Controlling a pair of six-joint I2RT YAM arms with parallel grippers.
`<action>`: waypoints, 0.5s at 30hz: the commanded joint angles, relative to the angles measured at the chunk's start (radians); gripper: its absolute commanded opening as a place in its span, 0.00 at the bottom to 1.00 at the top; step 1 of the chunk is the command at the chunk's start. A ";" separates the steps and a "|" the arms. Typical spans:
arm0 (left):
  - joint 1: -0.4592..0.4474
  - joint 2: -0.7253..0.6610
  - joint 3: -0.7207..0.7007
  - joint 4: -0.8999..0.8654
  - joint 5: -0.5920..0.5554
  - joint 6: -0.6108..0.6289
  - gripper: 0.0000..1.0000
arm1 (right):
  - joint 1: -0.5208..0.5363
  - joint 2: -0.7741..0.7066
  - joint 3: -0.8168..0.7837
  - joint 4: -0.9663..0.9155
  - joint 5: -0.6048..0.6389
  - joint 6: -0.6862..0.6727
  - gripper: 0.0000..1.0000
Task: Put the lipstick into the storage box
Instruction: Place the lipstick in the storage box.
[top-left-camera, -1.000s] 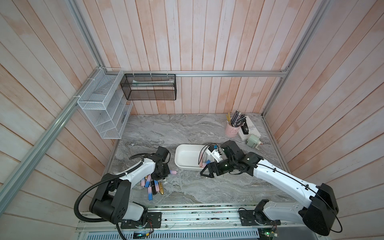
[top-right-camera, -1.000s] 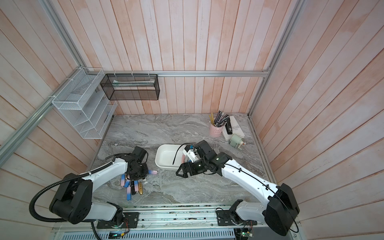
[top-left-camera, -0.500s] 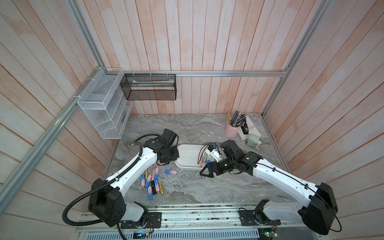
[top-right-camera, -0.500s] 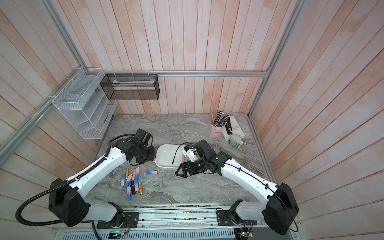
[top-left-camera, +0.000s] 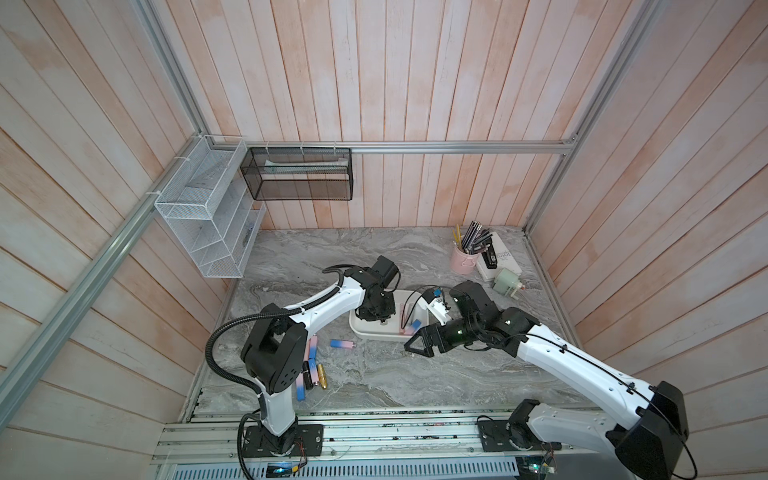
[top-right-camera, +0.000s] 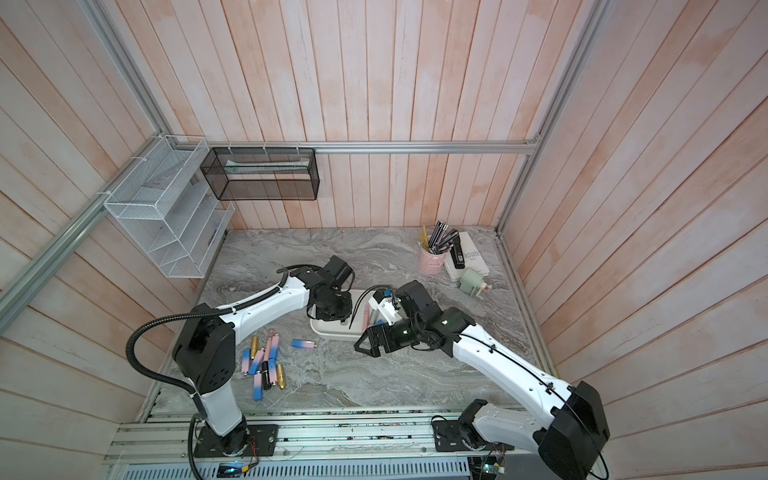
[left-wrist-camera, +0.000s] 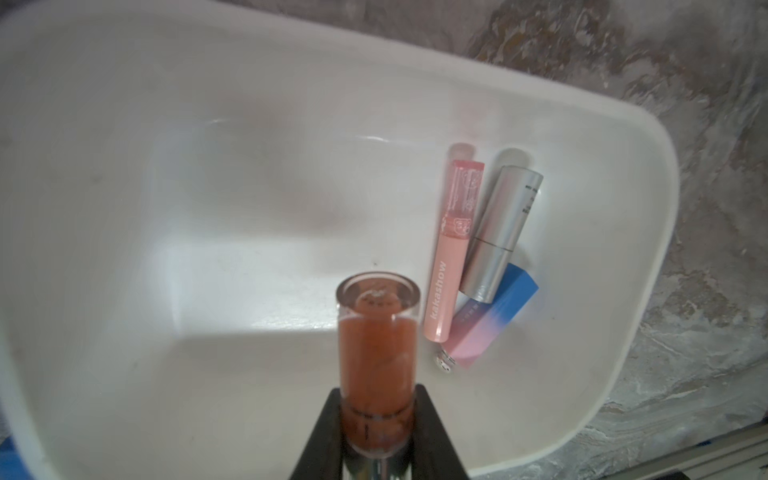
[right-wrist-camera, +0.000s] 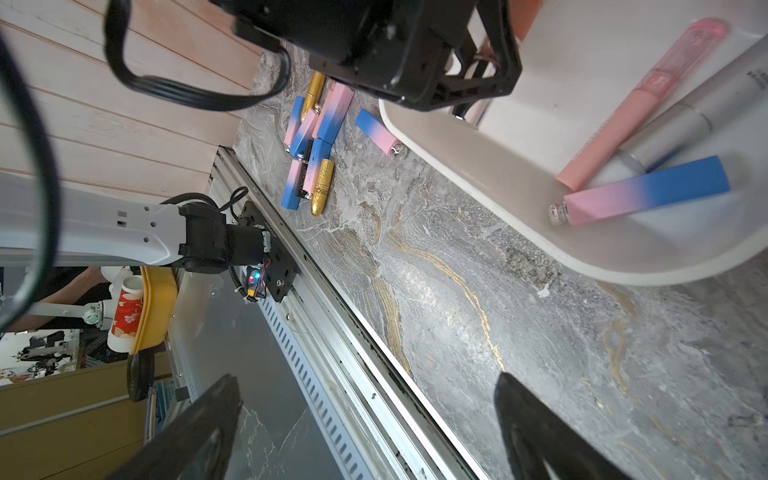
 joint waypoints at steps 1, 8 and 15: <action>-0.002 0.028 0.016 0.048 0.036 0.002 0.15 | -0.009 -0.038 -0.037 -0.031 -0.004 0.003 0.97; -0.013 0.067 0.016 0.076 0.048 0.001 0.42 | -0.011 -0.100 -0.078 -0.044 -0.020 0.010 0.97; -0.024 0.016 0.060 0.036 -0.006 -0.005 1.00 | -0.010 -0.150 -0.114 -0.056 -0.034 0.025 0.98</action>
